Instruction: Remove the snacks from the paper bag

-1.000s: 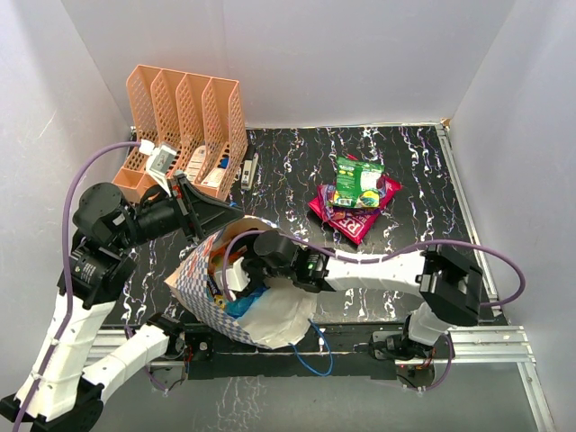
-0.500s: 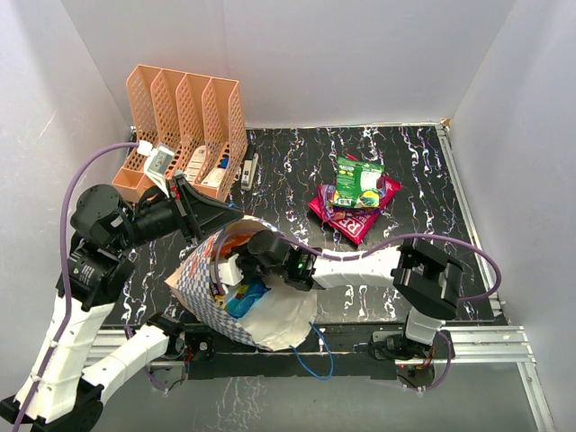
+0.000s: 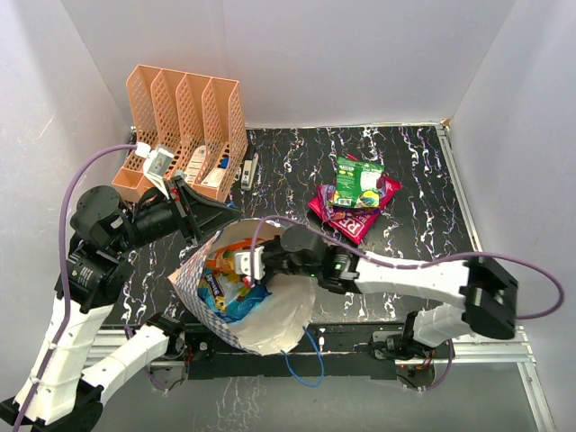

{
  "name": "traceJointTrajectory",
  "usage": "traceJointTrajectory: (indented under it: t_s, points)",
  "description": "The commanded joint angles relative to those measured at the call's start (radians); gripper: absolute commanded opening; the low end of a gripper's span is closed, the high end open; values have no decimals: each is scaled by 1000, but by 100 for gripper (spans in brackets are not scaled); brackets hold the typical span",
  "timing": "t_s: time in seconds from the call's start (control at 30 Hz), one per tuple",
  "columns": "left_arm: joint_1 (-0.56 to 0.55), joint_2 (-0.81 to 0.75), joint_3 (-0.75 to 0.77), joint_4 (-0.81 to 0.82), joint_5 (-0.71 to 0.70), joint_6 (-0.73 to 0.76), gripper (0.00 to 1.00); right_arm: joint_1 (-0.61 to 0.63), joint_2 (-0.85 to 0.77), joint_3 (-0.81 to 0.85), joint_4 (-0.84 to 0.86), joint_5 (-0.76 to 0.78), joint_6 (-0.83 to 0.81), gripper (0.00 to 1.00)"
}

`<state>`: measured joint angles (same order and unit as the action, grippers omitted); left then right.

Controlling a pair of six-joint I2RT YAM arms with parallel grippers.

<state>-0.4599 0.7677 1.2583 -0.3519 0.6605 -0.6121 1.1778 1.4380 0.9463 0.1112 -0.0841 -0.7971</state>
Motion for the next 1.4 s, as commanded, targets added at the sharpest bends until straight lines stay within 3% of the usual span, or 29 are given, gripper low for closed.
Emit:
traceJointTrajectory:
  t_s: [0.0,0.27,0.53,0.7,0.83,0.93,1.03,1.13,1.23,1.37]
  points:
    - [-2,-18,29,26,-31,24,0,0,-167,-26,-9,-114,122,7]
    - [-2,-15,66,-34,-138,55,0,-1,-424,-67,-134,-16,369,7]
    - [-2,-27,39,-37,-176,55,0,0,-552,115,-280,211,740,7]
    - [-2,-26,36,-41,-171,56,0,0,-603,143,-231,393,740,7]
    - [-2,-30,36,-41,-168,42,0,-1,-656,81,-51,701,709,7]
    - [-2,-30,40,-43,-164,34,0,-3,-609,92,30,967,620,7]
    - [-2,-24,46,-47,-161,33,0,-55,-500,126,41,1112,487,7]
    - [-2,-28,40,-32,-154,17,0,-205,-429,153,-62,1039,572,7]
    - [-2,-30,38,-26,-146,10,0,-405,-401,189,-222,791,787,7]
    - [-2,-25,40,-36,-149,7,0,-657,-369,190,-253,408,1000,7]
